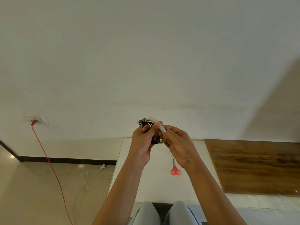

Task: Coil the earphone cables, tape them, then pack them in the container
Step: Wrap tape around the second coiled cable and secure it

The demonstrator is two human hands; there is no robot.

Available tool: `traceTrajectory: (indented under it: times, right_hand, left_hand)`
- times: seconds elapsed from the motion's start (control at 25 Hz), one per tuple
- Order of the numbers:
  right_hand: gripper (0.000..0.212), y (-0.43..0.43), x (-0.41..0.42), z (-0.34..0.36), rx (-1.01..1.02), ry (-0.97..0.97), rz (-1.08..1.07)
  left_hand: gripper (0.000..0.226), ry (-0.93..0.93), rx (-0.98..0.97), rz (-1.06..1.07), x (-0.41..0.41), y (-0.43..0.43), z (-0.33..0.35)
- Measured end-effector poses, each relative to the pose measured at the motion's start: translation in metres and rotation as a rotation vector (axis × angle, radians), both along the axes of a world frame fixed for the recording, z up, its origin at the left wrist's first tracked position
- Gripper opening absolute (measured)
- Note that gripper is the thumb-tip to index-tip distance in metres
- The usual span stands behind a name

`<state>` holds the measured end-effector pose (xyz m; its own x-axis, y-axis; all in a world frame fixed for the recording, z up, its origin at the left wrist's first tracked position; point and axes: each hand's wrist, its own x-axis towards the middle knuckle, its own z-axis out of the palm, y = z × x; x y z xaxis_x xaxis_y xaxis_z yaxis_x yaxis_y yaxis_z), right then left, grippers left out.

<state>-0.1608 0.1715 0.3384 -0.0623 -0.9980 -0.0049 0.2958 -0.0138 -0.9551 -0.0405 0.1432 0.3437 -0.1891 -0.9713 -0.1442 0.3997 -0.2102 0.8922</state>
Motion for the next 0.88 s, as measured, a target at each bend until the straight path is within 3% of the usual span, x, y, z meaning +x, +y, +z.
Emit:
traceTrajectory:
  times: [0.88]
  right_hand:
    - [0.014, -0.0032, -0.0012, -0.0036, 0.018, -0.058, -0.01]
  left_hand:
    - [0.014, 0.006, -0.025, -0.01, 0.0002, 0.0006, -0.0024]
